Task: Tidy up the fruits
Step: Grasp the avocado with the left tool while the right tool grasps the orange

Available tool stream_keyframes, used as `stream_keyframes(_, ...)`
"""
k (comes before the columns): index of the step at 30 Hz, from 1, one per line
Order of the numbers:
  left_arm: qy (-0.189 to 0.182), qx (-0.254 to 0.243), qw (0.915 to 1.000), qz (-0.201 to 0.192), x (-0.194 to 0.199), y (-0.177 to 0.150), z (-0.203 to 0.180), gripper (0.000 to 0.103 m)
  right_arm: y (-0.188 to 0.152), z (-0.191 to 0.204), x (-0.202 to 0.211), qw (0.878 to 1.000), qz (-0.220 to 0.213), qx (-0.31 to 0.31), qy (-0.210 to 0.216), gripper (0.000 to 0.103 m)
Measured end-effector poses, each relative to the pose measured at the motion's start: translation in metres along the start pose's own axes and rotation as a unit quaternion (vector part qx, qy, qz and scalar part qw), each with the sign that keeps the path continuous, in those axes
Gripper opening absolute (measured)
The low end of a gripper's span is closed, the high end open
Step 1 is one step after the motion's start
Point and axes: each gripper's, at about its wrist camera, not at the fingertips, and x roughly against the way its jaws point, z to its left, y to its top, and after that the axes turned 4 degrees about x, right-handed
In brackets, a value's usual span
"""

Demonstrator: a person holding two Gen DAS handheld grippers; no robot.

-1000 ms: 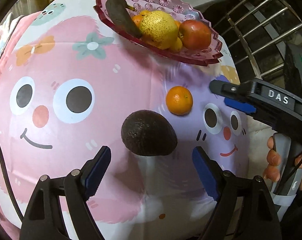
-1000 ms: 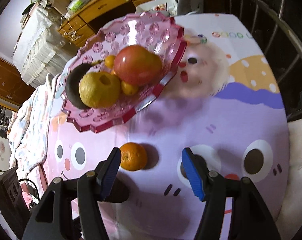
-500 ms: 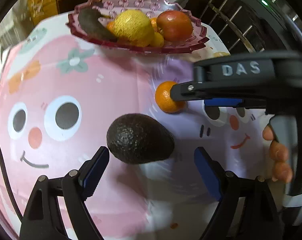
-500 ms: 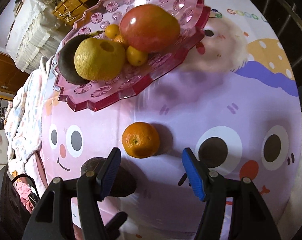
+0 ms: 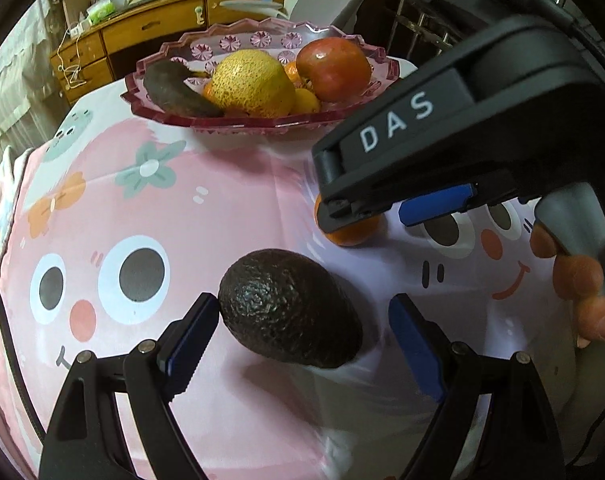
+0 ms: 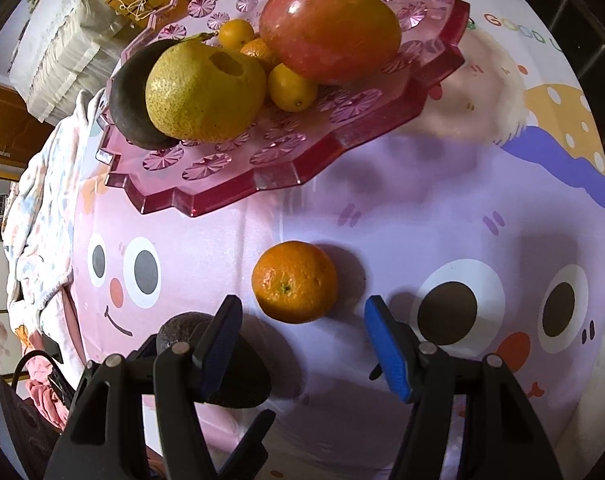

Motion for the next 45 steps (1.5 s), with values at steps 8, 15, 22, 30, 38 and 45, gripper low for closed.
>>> stream_keyframes(8, 0.010, -0.017, 0.9998, -0.002, -0.006, 0.001, 0.001, 0.070, 0.004, 0.000, -0.003, 1.000, 0.008, 0.006, -0.004, 0.056)
stream_keyframes(15, -0.003, -0.003, 1.0000, 0.006, -0.010, -0.001, 0.008, 0.066, 0.004, 0.008, -0.005, 1.000, 0.008, 0.020, 0.004, 0.045)
stream_keyframes(22, -0.013, 0.016, 0.9998, 0.004, -0.006, -0.007, 0.013, 0.065, 0.004, 0.010, -0.004, 1.000, 0.005, 0.026, 0.003, 0.040)
stream_keyframes(30, 0.003, 0.048, 0.9986, 0.019, 0.005, -0.010, 0.033, 0.065, 0.002, 0.004, 0.005, 1.000, 0.008, 0.023, 0.015, 0.039)
stream_keyframes(38, 0.028, 0.047, 0.9985, 0.001, 0.027, 0.009, 0.059, 0.065, -0.008, 0.005, 0.032, 0.999, -0.004, 0.041, 0.028, 0.039)
stream_keyframes(45, 0.033, 0.064, 0.9964, -0.044, 0.052, 0.045, 0.077, 0.065, -0.004, 0.016, 0.062, 0.996, -0.035, 0.056, 0.057, 0.039)
